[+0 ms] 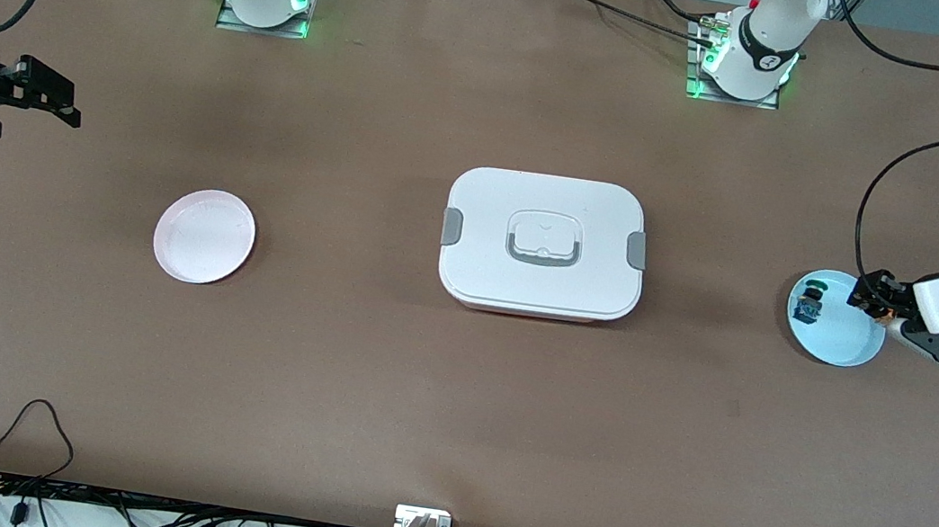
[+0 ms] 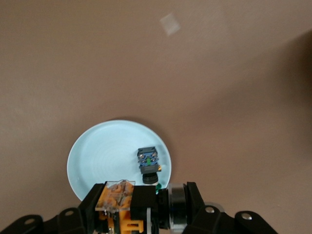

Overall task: Transfer orange switch to right arm and place
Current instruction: 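Lift the orange switch off the plate with the left gripper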

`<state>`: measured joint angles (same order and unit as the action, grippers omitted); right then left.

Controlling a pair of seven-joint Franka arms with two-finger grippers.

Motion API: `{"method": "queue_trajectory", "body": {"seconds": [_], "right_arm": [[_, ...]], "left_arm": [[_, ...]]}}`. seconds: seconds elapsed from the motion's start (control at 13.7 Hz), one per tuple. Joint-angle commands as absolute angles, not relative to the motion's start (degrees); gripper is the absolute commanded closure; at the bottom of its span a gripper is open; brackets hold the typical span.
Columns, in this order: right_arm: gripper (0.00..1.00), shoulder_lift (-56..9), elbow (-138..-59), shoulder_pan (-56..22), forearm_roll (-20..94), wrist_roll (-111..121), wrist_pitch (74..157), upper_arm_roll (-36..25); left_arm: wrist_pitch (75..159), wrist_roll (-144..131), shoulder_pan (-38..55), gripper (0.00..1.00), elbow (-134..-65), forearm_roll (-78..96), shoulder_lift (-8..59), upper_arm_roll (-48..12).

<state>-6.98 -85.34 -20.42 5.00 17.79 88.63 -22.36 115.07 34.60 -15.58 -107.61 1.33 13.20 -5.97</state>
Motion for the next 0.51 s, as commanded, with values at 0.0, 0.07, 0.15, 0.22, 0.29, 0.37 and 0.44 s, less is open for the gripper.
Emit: {"method": "queue_trajectory", "body": {"seconds": [0.0, 0.07, 0.15, 0.22, 0.29, 0.37, 0.44], "right_arm": [[0.00, -6.6, -85.1, -20.1, 5.4, 18.2, 88.2, -22.2], [0.00, -6.6, -85.1, -20.1, 5.4, 18.2, 88.2, -22.3], [0.00, -6.6, -85.1, -20.1, 5.4, 18.2, 88.2, -22.3], [0.00, -6.6, -85.1, -20.1, 5.4, 18.2, 88.2, -22.3], [0.00, -6.6, -85.1, -20.2, 5.4, 18.1, 88.2, -22.3], [0.00, -6.6, -85.1, -20.2, 5.4, 18.1, 88.2, -22.2], [0.00, -6.6, -85.1, -20.2, 5.4, 18.1, 88.2, -22.2]], "left_arm": [[113.3, 37.9, -14.5, 1.00, -107.9, 7.5, 9.4, -5.6], [113.3, 42.4, -14.5, 1.00, -107.1, 11.2, 9.1, -5.6], [113.0, 47.0, -14.5, 1.00, -106.5, 15.3, 9.1, -5.6], [112.3, 50.3, -14.6, 1.00, -106.4, 18.5, 9.0, -5.6], [111.0, 53.1, -14.6, 1.00, -106.3, 22.3, 9.0, -5.6], [109.6, 56.4, -14.9, 1.00, -106.0, 27.3, 9.0, -5.5], [108.6, 61.3, -14.9, 1.00, -105.4, 32.3, 9.0, -5.5]]}}
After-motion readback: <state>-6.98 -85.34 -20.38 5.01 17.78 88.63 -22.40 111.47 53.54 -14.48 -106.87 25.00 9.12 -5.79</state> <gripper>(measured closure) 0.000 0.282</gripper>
